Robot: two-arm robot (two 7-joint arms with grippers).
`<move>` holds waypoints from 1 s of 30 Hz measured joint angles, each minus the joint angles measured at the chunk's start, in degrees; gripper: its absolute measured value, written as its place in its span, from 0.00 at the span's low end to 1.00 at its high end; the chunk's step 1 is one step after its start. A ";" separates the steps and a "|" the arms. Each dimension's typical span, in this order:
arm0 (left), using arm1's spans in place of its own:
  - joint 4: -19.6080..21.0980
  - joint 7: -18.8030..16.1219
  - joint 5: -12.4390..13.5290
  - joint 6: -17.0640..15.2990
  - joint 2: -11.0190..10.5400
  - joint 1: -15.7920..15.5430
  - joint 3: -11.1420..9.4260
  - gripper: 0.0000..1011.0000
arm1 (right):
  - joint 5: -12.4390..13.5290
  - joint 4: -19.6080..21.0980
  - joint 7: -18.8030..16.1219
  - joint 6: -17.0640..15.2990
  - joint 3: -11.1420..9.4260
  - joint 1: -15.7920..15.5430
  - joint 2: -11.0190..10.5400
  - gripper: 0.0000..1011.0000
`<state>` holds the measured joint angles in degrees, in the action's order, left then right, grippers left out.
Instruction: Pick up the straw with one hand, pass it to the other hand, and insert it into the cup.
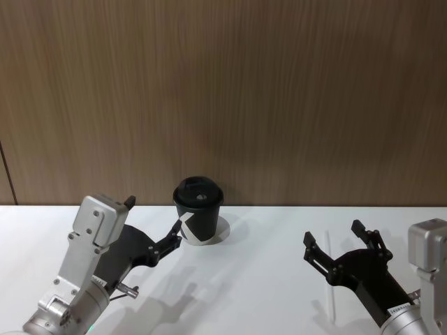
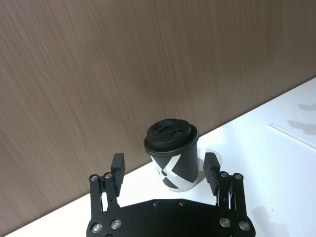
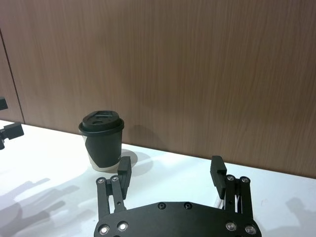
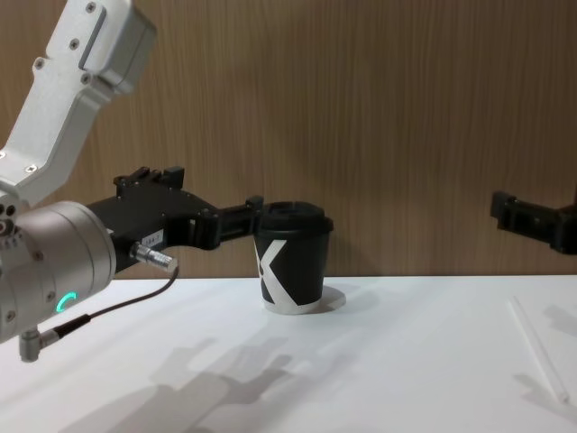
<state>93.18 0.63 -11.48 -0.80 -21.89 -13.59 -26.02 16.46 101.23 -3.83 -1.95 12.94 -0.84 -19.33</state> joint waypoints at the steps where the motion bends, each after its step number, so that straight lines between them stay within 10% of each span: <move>1: 0.00 0.00 0.00 0.00 0.00 0.00 0.00 0.99 | 0.00 0.00 0.00 0.00 0.00 0.00 0.00 0.99; 30: 0.00 0.00 0.00 0.00 0.00 0.00 0.00 0.99 | 0.00 0.00 0.00 0.00 0.00 0.00 0.00 0.99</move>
<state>93.18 0.63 -11.48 -0.80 -21.89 -13.59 -26.03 16.46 101.23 -3.83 -1.95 12.94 -0.84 -19.34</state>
